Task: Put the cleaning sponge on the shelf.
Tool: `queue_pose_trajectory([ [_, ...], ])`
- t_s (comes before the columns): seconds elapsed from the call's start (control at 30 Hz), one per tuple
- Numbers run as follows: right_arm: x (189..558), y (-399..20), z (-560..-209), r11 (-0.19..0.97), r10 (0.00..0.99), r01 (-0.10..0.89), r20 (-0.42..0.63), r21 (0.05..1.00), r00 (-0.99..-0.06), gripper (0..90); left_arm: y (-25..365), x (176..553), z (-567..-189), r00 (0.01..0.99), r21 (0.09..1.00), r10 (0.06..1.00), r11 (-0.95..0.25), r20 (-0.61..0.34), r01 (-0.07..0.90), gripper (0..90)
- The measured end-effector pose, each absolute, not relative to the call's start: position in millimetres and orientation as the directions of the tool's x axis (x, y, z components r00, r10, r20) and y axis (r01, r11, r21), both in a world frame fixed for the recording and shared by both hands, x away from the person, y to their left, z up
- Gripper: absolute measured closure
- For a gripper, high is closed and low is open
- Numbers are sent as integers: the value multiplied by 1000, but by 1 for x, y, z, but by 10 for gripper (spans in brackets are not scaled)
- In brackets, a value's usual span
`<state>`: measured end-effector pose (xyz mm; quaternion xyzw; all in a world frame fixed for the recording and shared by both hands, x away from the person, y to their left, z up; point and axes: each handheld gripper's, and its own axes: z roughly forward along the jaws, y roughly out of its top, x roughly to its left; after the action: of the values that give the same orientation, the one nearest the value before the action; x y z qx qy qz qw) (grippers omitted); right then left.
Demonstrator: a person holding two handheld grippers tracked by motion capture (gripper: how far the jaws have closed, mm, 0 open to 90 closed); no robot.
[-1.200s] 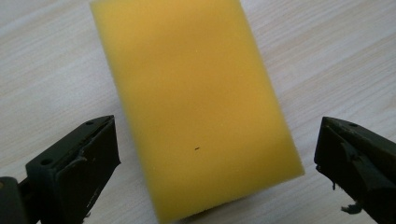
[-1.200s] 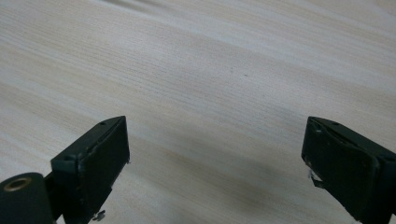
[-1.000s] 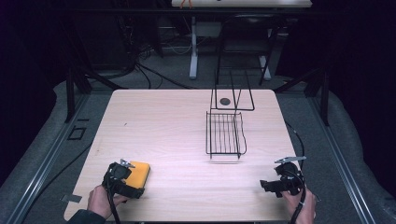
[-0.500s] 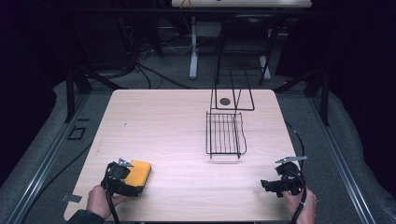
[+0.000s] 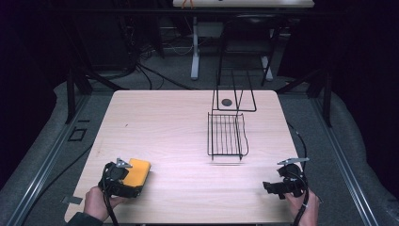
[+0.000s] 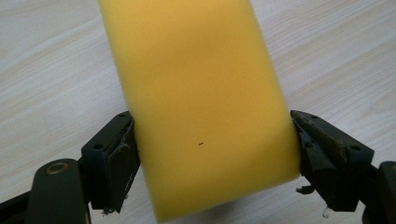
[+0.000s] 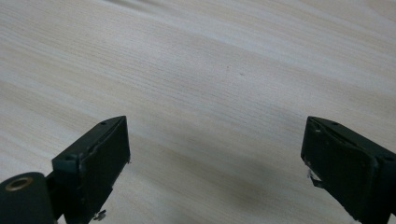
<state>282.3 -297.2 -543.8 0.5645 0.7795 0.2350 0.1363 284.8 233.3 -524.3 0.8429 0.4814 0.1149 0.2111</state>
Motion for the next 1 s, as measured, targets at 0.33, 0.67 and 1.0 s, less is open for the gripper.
queue_pose_trajectory([
  [0.33, 282, -298, -545, 249, 945, 816, 54, 521, -323, 75, 232, 286, -518, 525, 481, 851, -457, -8, 749, 216],
  [0.67, 282, -297, -544, 259, 943, 817, 49, 516, -330, 77, 227, 292, -510, 536, 500, 844, -465, 2, 730, 220],
  [1.0, 281, -296, -543, 264, 942, 810, 41, 523, -333, 81, 215, 295, -497, 564, 533, 826, -483, 13, 695, 222],
])
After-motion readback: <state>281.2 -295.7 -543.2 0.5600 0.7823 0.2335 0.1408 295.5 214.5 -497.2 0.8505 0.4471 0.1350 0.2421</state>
